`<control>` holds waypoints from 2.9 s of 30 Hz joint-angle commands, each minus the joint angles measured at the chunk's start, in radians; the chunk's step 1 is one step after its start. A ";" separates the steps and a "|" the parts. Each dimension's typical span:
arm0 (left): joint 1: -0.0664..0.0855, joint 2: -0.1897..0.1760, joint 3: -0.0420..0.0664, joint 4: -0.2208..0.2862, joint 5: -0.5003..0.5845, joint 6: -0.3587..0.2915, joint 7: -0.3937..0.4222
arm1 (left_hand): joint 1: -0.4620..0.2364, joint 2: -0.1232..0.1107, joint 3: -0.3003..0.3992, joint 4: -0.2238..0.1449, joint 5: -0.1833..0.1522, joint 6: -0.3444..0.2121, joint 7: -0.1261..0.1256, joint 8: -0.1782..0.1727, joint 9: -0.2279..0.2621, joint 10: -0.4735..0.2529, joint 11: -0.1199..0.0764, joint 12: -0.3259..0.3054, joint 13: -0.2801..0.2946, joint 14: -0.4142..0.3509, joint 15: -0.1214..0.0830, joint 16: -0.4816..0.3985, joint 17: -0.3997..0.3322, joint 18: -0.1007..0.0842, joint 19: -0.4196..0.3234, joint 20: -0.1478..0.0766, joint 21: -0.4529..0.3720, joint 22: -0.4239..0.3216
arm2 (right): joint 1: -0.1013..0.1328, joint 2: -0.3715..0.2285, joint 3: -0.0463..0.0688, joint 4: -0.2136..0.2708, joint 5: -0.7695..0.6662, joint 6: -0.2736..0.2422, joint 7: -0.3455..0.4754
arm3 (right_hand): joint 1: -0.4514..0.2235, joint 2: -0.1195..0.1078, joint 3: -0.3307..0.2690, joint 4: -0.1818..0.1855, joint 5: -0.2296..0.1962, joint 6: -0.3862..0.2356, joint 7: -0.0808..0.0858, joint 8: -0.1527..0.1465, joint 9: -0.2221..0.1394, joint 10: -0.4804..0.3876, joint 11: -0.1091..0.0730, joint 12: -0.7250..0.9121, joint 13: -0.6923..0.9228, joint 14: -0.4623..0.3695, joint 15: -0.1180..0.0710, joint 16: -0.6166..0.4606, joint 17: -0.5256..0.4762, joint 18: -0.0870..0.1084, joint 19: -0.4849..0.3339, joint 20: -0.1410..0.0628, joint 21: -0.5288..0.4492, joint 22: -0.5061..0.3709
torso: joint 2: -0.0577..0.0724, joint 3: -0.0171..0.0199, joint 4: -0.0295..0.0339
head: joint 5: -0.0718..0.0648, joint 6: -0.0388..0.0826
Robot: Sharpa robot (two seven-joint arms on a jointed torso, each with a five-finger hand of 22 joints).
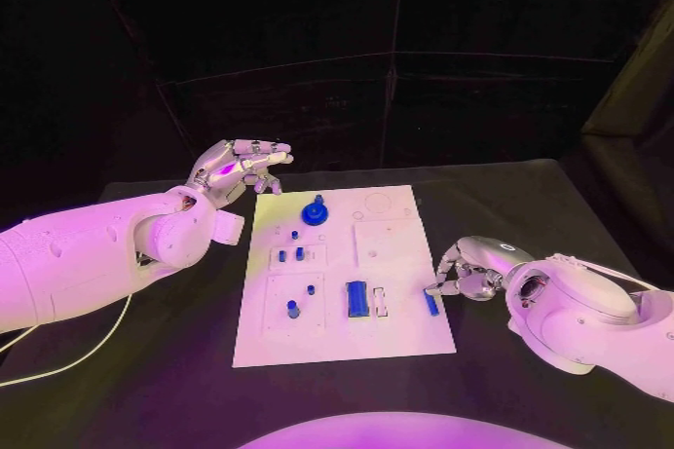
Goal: Assemble the parts on the task board
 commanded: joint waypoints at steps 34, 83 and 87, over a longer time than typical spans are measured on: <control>0.000 -0.003 -0.001 0.001 0.003 0.014 0.008 | -0.001 0.006 -0.006 -0.002 -0.004 -0.001 -0.003 0.005 0.000 0.005 0.001 0.006 0.000 -0.007 -0.002 -0.003 -0.001 0.014 0.002 -0.002 -0.006 -0.001 | -0.039 0.100 -0.001 -0.034 -0.191 0.243 -0.096 | 0.216 0.031 0.082 -0.124 0.003 0.047 -0.016 -0.019 0.013 -0.010 -0.019 -0.033 -0.012 0.047 -0.017 -0.007 0.002 -0.006 0.014 -0.016 -0.005 0.150 | -0.001 -0.0019 0.0041 | 0.000 -0.010; -0.003 -0.003 -0.001 0.004 0.003 0.015 0.007 | 0.000 0.008 -0.009 -0.002 -0.003 0.000 -0.004 0.006 0.000 0.005 0.000 0.009 0.000 -0.008 -0.003 -0.003 -0.003 0.014 0.003 -0.002 -0.008 -0.003 | -0.038 0.178 0.000 -0.001 0.165 -0.081 -0.093 | 0.004 -0.124 0.354 0.022 0.285 0.082 -0.019 -0.072 0.029 0.022 -0.020 -0.015 0.011 0.054 -0.017 0.004 0.033 -0.011 0.029 -0.017 0.006 0.170 | 0.001 -0.0023 0.0039 | 0.015 -0.013; -0.002 -0.004 -0.001 0.005 0.003 0.014 0.007 | 0.000 0.008 -0.009 -0.002 -0.003 0.000 -0.004 0.006 0.000 0.005 0.000 0.009 0.000 -0.008 -0.003 -0.003 -0.003 0.014 0.003 -0.002 -0.008 -0.003 | -0.038 0.192 0.000 -0.007 0.172 -0.071 -0.106 | -0.025 -0.131 0.342 0.038 0.291 0.085 -0.019 -0.071 0.032 0.025 -0.020 -0.011 0.014 0.054 -0.017 0.004 0.035 -0.011 0.030 -0.017 0.007 0.171 | 0.000 -0.0025 0.0044 | 0.017 -0.015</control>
